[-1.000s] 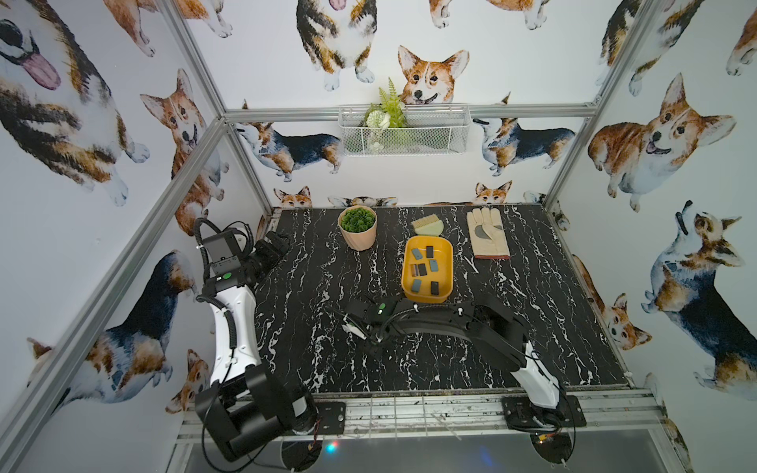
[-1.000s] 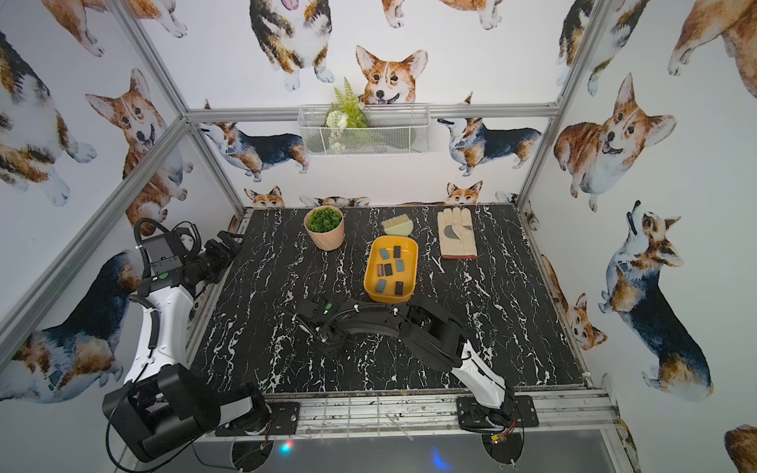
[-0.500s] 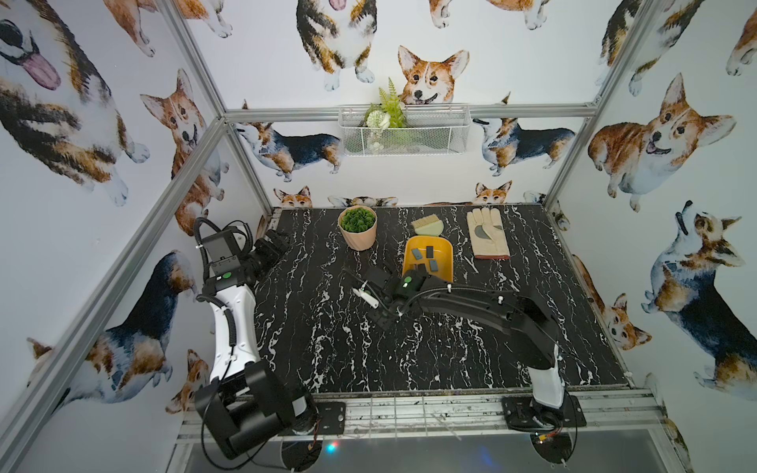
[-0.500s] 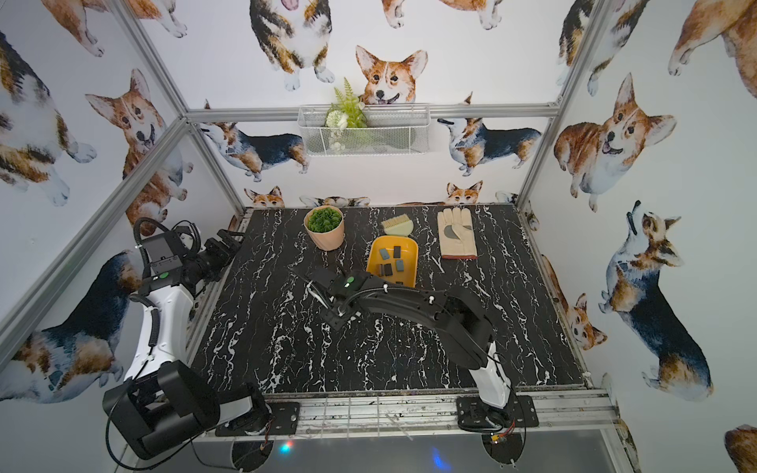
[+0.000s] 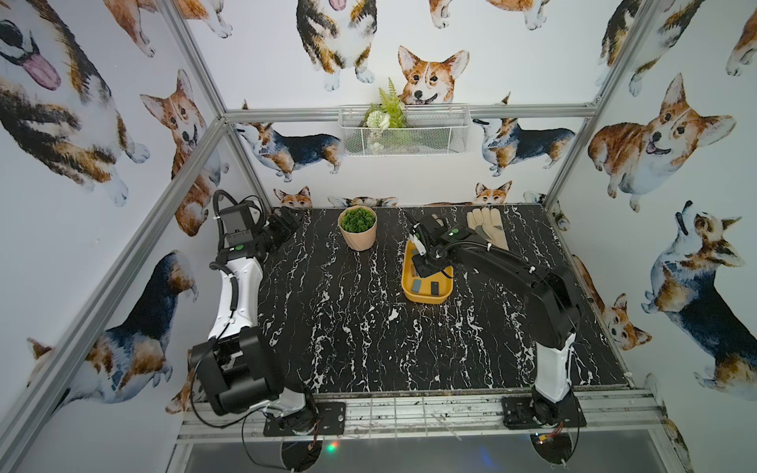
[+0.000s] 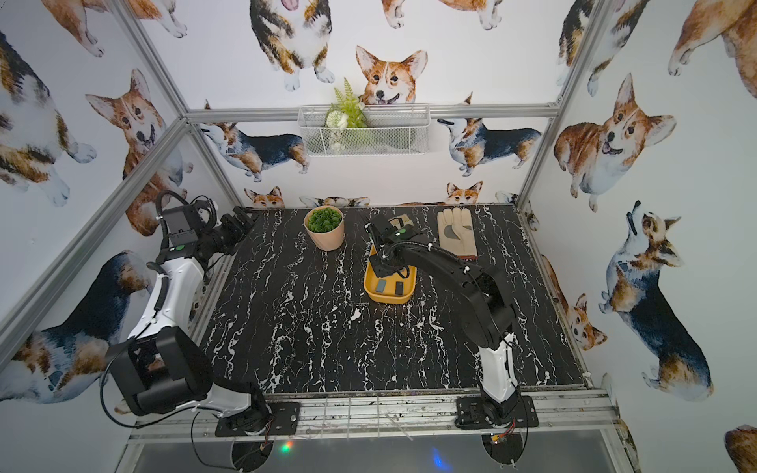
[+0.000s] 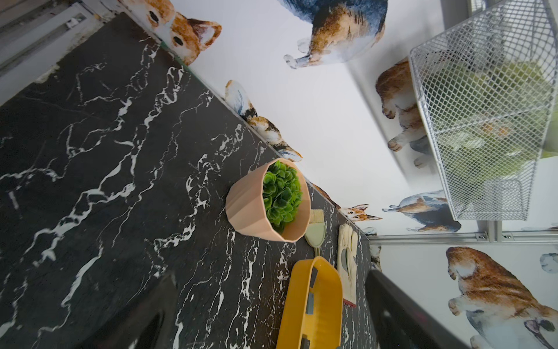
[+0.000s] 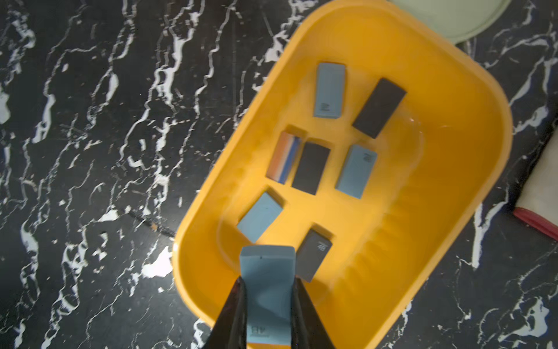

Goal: Put the eraser in the storage box
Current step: Place the eraser in the storage box.

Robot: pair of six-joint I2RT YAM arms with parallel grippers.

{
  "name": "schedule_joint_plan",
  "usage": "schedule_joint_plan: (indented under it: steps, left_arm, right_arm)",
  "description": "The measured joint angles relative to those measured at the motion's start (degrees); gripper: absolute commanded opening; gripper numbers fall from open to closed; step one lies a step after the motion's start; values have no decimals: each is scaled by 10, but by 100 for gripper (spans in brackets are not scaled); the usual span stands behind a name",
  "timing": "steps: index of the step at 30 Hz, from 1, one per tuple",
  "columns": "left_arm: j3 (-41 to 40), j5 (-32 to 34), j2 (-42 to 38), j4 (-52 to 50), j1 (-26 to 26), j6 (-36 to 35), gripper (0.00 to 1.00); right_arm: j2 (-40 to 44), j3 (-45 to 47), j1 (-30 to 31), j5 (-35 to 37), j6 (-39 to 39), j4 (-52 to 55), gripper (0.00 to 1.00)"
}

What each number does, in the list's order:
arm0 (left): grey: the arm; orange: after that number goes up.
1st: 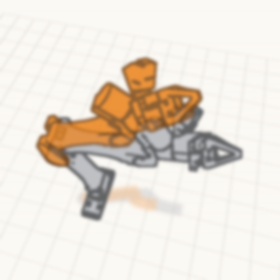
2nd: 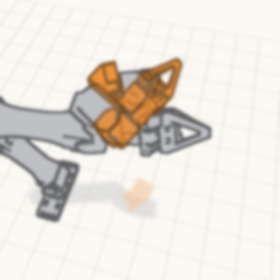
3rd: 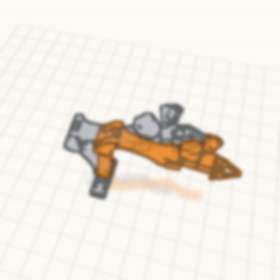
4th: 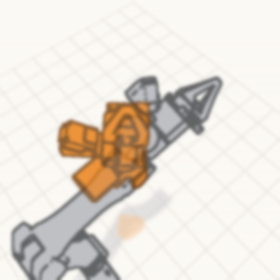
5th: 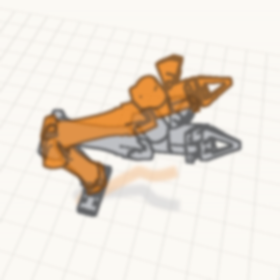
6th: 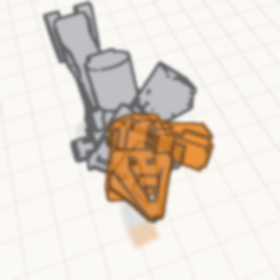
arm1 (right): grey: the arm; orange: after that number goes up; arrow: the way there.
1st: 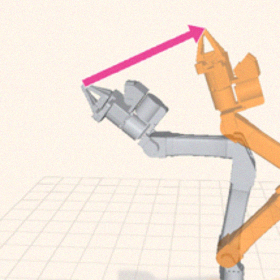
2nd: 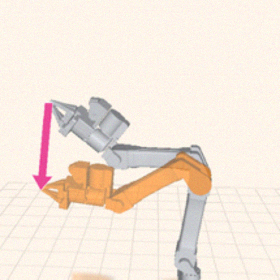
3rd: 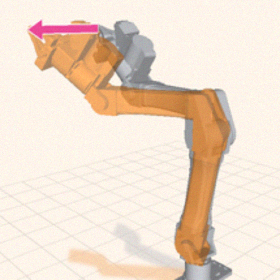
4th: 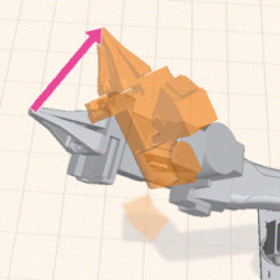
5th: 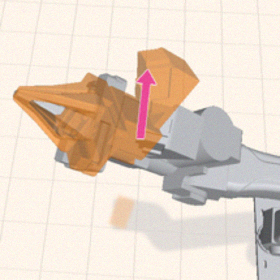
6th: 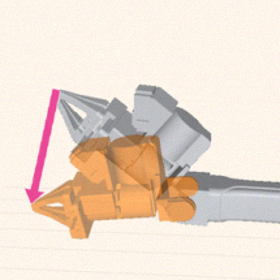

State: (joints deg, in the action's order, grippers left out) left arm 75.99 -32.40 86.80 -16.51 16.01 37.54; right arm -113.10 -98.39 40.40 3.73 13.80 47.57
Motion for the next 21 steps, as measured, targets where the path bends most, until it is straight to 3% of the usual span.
schedule_joint_plan:
  steps: [12, 21]
  left_arm:
    - [163, 26, 174, -2, -56, 6, 99]
    - [214, 30, 218, -14, -71, 3, 99]
  right_arm:
    - [-84, -52, -46, -9, -1, 40, 24]
    - [-115, -93, -83, -2, 26, 50, 24]
